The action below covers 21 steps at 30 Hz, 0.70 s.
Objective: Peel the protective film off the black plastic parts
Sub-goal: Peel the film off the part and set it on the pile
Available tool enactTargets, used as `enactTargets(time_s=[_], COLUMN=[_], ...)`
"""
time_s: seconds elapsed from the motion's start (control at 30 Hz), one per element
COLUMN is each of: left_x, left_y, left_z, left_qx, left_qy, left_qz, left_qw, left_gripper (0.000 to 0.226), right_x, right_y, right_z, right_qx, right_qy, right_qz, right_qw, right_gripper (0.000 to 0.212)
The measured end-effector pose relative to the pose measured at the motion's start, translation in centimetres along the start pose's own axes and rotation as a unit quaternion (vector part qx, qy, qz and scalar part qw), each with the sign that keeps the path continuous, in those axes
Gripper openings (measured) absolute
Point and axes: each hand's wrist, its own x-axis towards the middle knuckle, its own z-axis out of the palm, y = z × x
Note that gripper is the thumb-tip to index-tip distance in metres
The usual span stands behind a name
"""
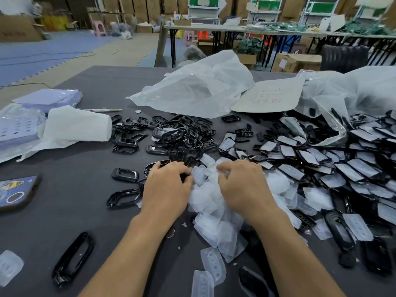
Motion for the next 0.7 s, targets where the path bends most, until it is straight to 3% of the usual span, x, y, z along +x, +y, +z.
enactTargets(time_s=[0.1, 0.17, 0.3, 0.43, 0.5, 0.7], left_x=[-0.1, -0.1, 0.0, 0.4, 0.7, 1.6], left_y=[0.1, 0.1, 0.5, 0.7, 0.6, -0.5], left_z=[-0.3, -0.7, -0.8, -0.3, 0.0, 0.0], left_qx=[-0.034, -0.075, -0.081, -0.022, -0.008, -0.095], left_qy=[0.036, 0.032, 0.014, -0.030, -0.037, -0.025], left_qz=[-0.027, -0.055, -0.077, -0.058, -0.056, -0.126], left_qw=[0.998, 0.995, 0.994, 0.998, 0.998, 0.987], left_gripper=[0.015, 0.017, 0.024, 0.067, 0.077, 0.052], right_x=[1.1, 3.1, 8.3, 11.7, 12.6, 13.2], right_y=[0.2, 1.0, 2.7, 3.8, 4.2, 4.4], right_z=[-0.9, -1.5, -2.7, -2.1, -1.5, -0.9], right_qx=[0.107, 0.113, 0.037, -0.066, -0.090, -0.148], right_qy=[0.069, 0.097, 0.034, -0.030, -0.033, -0.046], right_qz=[0.043, 0.066, 0.127, 0.108, 0.097, 0.067], right_qw=[0.991, 0.987, 0.991, 0.992, 0.991, 0.986], right_gripper=[0.026, 0.027, 0.040, 0.035, 0.033, 0.018])
